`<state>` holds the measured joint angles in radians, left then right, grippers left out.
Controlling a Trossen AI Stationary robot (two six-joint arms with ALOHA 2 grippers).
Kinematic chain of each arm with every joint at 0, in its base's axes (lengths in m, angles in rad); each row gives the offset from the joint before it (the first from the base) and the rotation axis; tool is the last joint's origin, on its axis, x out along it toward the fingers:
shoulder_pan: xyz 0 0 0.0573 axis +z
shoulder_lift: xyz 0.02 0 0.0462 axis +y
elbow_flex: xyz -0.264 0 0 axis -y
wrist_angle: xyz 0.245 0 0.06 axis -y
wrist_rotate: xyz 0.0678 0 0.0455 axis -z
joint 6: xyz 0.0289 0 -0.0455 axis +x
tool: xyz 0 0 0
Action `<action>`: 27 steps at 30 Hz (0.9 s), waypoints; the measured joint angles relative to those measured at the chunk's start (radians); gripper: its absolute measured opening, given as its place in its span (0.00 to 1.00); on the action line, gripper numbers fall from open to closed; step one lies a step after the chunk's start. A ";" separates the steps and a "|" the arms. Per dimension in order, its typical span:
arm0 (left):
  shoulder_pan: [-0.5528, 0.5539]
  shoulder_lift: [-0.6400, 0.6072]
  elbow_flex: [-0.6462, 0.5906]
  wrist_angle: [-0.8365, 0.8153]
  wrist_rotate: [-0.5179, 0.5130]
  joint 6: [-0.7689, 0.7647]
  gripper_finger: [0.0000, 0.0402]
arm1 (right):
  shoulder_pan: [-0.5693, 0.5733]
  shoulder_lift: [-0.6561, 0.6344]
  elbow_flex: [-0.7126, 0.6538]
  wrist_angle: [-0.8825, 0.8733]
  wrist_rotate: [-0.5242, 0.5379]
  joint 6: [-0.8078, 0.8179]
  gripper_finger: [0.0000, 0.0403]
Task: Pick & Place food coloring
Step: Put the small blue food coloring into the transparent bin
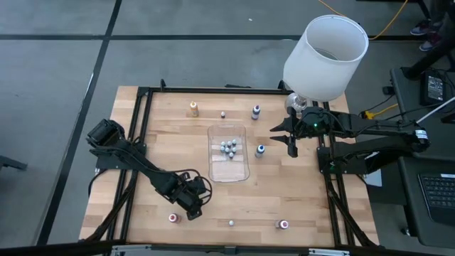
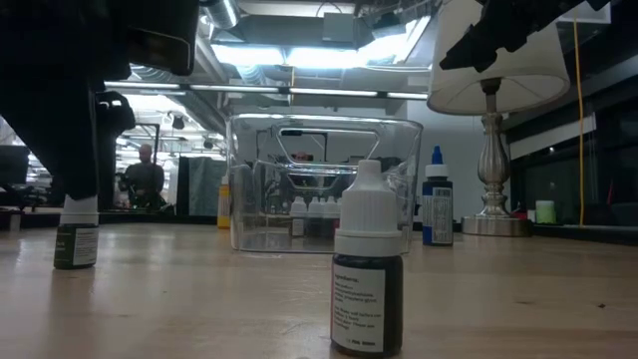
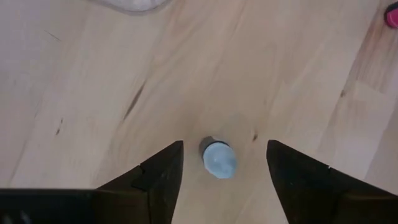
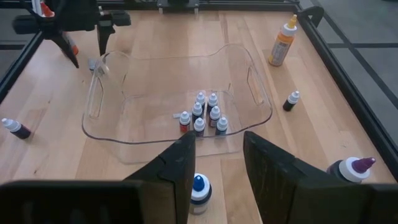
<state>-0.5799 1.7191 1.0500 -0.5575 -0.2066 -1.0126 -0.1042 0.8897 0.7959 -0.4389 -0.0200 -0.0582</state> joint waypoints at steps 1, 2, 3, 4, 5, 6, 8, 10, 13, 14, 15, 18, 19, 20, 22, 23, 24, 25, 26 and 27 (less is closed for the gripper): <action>0.000 0.000 0.000 -0.001 0.001 -0.004 0.54 | 0.000 0.000 0.000 0.000 0.000 0.000 0.34; 0.001 0.000 0.000 -0.006 0.001 -0.010 0.53 | 0.000 0.000 0.000 0.000 0.000 0.001 0.34; 0.001 0.000 0.000 -0.019 0.003 -0.018 0.52 | 0.000 0.000 0.000 0.000 0.000 0.002 0.34; 0.001 0.000 0.000 -0.031 0.011 -0.025 0.50 | 0.000 0.000 0.000 0.000 0.000 0.001 0.34; 0.001 0.000 0.000 -0.037 0.024 -0.026 0.48 | 0.000 0.000 0.000 0.000 0.000 0.000 0.34; 0.001 0.000 0.000 -0.039 0.033 -0.026 0.46 | 0.000 0.000 0.000 0.000 0.000 0.000 0.34; 0.001 0.000 0.000 -0.039 0.049 -0.026 0.43 | 0.000 0.000 0.000 0.000 0.000 0.001 0.34; 0.001 0.000 0.000 -0.036 0.055 -0.026 0.40 | 0.000 0.000 0.000 0.000 0.000 0.001 0.34; 0.001 0.000 0.000 -0.033 0.056 -0.025 0.37 | 0.000 0.000 0.000 0.000 0.000 0.001 0.34; 0.001 0.000 0.000 -0.030 0.056 -0.025 0.36 | 0.000 0.000 0.000 0.000 0.000 0.001 0.34; 0.001 0.000 0.000 -0.027 0.053 -0.025 0.36 | 0.000 0.000 0.000 0.000 0.000 0.002 0.34; 0.001 0.000 0.000 -0.019 0.046 -0.016 0.34 | 0.000 0.000 0.000 0.000 0.000 0.000 0.34; 0.001 0.000 0.000 -0.018 0.046 -0.013 0.34 | 0.000 0.000 0.000 0.000 0.000 0.001 0.34; 0.001 0.000 0.000 -0.018 0.045 -0.009 0.34 | 0.000 0.000 0.000 0.000 0.000 0.002 0.34; 0.001 0.000 0.000 -0.018 0.044 0.000 0.33 | 0.000 0.000 0.000 0.000 0.000 0.001 0.34; 0.001 0.000 0.000 -0.018 0.044 0.002 0.33 | 0.000 0.000 0.000 0.000 0.000 0.000 0.34; 0.001 0.000 0.000 -0.018 0.044 0.002 0.33 | 0.000 0.000 0.000 0.000 0.000 0.000 0.34; 0.001 0.000 0.000 -0.018 0.044 0.002 0.33 | 0.000 0.000 0.000 0.000 0.000 0.001 0.34; 0.001 0.000 0.000 -0.018 0.044 0.002 0.33 | 0.000 0.000 0.000 0.000 0.000 0.002 0.34; 0.001 0.000 0.000 -0.018 0.044 0.002 0.33 | 0.000 0.000 0.000 0.000 0.000 0.001 0.34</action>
<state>-0.5785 1.7191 1.0500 -0.5758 -0.1623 -1.0107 -0.1040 0.8898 0.7959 -0.4389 -0.0200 -0.0570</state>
